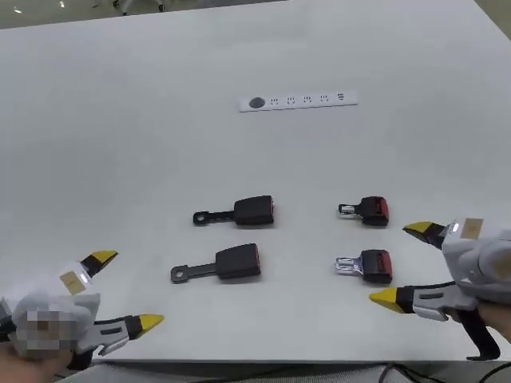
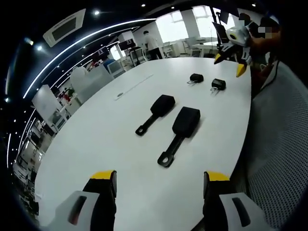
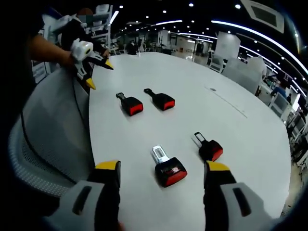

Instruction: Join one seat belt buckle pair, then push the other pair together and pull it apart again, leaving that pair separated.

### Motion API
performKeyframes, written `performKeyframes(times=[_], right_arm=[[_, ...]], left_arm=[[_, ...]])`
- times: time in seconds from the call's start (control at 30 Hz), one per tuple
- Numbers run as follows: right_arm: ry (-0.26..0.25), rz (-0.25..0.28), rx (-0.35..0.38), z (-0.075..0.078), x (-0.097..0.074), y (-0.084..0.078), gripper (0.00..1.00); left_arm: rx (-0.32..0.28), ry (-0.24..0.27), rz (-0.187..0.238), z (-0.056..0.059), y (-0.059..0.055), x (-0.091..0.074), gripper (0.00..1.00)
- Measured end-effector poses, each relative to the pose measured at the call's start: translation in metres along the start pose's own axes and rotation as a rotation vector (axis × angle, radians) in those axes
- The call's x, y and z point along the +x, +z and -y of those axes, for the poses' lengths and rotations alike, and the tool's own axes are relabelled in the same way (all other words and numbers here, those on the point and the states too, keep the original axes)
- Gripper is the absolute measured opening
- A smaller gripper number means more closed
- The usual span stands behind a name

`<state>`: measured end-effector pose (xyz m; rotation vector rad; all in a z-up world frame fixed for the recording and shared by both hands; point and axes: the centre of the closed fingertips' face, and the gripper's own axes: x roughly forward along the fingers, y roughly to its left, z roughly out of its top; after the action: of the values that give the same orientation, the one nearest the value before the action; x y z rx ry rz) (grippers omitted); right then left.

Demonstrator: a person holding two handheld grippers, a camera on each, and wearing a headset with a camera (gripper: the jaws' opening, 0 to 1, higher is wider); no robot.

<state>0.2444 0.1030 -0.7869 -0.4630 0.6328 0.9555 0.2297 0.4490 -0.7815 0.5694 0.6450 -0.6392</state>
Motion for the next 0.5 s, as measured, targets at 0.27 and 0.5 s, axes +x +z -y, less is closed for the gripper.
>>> performKeyframes(times=[0.27,0.5], right_arm=[[0.050,-0.044,-0.051,0.006,0.008,-0.006,0.61],[0.107,-0.109,-0.095,0.006,0.017,-0.019,0.56]], left_arm=[[0.068,-0.111,0.008,0.012,0.027,0.033,0.66],[0.126,-0.206,0.012,0.035,0.050,0.068,0.57]])
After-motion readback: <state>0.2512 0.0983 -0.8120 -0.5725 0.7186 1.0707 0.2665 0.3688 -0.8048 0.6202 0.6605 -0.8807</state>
